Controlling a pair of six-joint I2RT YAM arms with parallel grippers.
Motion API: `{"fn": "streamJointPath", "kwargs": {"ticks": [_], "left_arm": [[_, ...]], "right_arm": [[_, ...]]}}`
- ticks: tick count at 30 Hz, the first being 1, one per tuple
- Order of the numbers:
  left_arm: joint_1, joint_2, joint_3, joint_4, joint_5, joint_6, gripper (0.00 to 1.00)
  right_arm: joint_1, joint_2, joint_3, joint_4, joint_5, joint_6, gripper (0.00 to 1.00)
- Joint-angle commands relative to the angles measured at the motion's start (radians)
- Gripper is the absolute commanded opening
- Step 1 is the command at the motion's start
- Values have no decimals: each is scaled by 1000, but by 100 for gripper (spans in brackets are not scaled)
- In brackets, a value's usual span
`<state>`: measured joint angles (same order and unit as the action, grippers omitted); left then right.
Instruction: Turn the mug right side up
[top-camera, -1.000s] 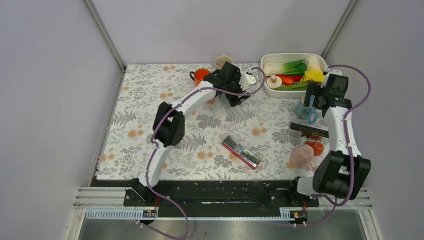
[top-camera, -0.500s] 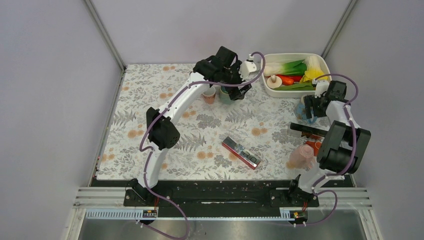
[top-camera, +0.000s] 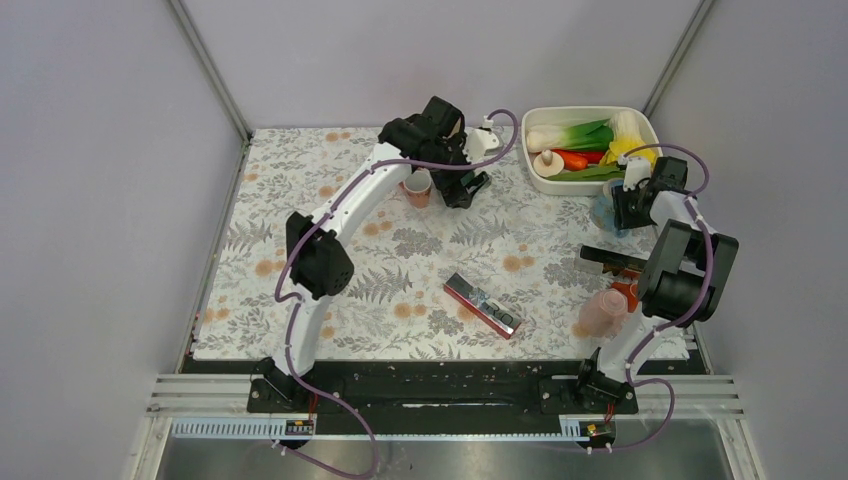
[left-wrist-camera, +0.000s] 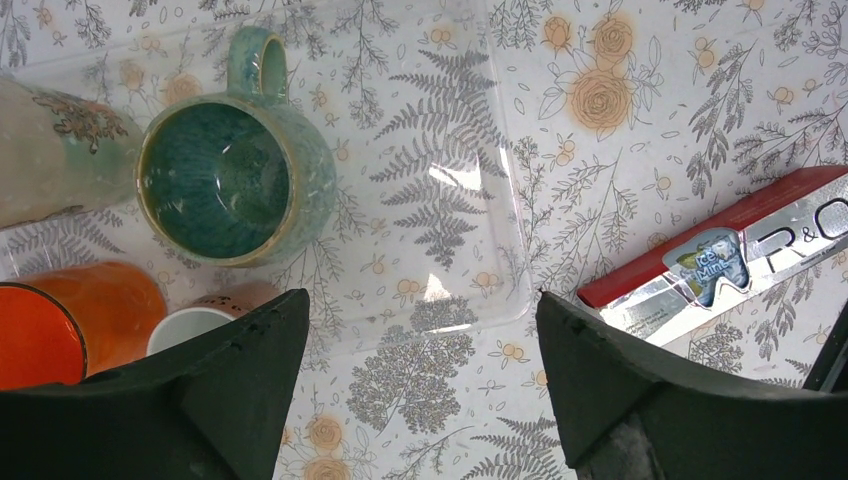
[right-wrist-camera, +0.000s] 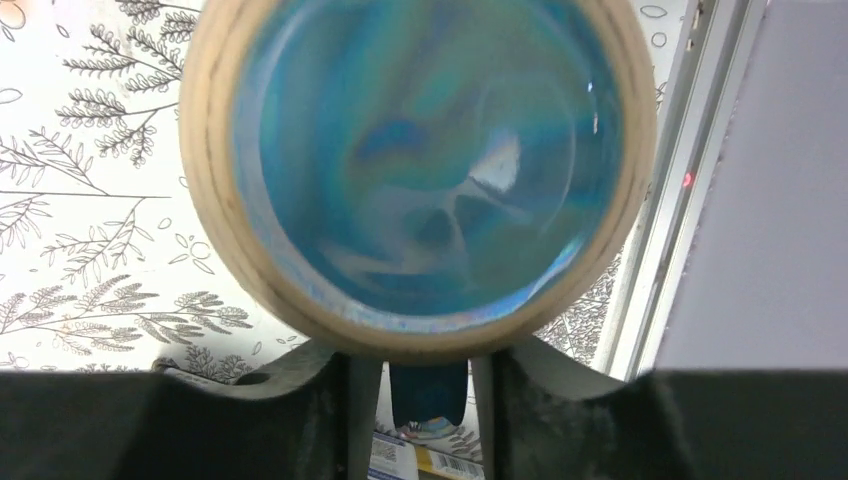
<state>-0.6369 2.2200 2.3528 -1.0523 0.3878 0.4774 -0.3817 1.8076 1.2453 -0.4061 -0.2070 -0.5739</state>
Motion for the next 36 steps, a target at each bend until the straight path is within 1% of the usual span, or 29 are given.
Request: {"fn": "streamJointPath", "kwargs": {"ticks": [1,2,4,6,11,14,18,20,22,26,28,29,30,32,33,36], "left_arm": [[-1,-69,-16,30,-16,-9,87],[-1,-71,-18,33,-16,-11,87],[-1,-72,-18,39,-17,-12,87],[0,-74,-18,40,-17,-14,87],[0,-83,-29,42,10,-40,87],[2,-90,-43,65,41,-81,87],[8,-105,-65,114,64,-159,87],[12,-114,-73,137,71,-192,87],[19,-124,-83,165,83,-229,87],[25,-151,-118,247,105,-309,88],[30,-173,-162,322,134,-389,88],[39,-190,-195,375,180,-445,88],[47,-206,-238,453,219,-523,89],[60,-225,-289,540,288,-661,91],[61,-219,-284,551,306,-719,92],[60,-207,-258,567,360,-821,94]], "right_arm": [[0,12,49,36,-39,8,34],[-1,12,49,34,-46,12,25],[-1,5,49,28,-58,18,14],[-1,-15,47,19,-67,26,0],[0,-108,31,10,-113,89,0],[0,-178,18,8,-159,164,0],[3,-262,6,-24,-228,204,0],[11,-296,17,-51,-238,209,0],[15,-326,32,-75,-284,228,0],[32,-388,36,-78,-372,317,0],[48,-416,33,-66,-414,388,0],[65,-432,33,-59,-432,418,0],[86,-449,31,-48,-449,440,0],[145,-493,26,-16,-473,488,0],[180,-513,17,19,-489,533,0],[240,-578,-9,148,-510,674,0]]}}
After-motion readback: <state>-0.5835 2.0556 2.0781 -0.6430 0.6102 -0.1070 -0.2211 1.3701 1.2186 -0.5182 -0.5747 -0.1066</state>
